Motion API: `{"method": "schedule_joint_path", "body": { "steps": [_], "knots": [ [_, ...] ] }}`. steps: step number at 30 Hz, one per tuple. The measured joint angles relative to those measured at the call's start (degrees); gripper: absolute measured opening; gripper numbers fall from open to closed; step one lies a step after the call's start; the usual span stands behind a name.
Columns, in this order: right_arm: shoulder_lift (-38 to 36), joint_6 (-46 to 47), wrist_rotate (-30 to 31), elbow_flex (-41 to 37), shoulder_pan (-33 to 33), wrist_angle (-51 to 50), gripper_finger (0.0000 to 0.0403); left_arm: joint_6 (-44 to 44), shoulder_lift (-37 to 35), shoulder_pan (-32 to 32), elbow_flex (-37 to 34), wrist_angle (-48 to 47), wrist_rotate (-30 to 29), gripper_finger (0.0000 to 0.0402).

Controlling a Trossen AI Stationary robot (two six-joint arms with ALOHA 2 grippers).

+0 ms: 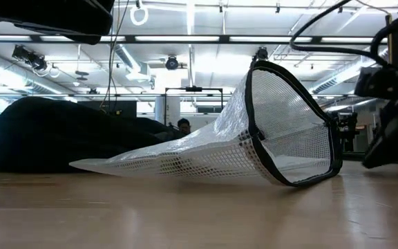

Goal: Unpack backpack
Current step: Close the zip bag

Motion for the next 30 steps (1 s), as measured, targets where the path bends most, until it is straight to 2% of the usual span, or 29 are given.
{"method": "schedule_joint_path", "body": {
  "steps": [7, 12, 15, 23, 30],
  "knots": [
    [0.0, -18.7, 11.1, -0.3, -6.6, 3.3, 0.0066, 1.2, 0.0, 0.4, 0.0, 1.3, 0.0, 0.0000],
    [-0.1, -33.6, 7.4, -0.3, -10.1, 13.8, 0.0063, 1.2, 0.0, 0.3, 0.0, 1.3, 0.0, 0.0000],
    [0.0, -42.4, 4.9, -0.3, -10.1, 23.9, 0.0060, 1.2, 0.0, 0.3, 0.0, 1.3, 0.0, 0.0000],
    [0.1, -56.1, 1.2, 1.7, -6.4, 50.1, 0.0059, 1.2, 0.0, -0.6, 0.0, 0.9, 0.0, 0.0000],
    [0.1, -62.0, 0.1, 2.6, -2.6, 64.3, 0.0058, 1.0, 0.0, -2.3, 0.0, 1.3, 0.0, 0.0000]
  ]
}}
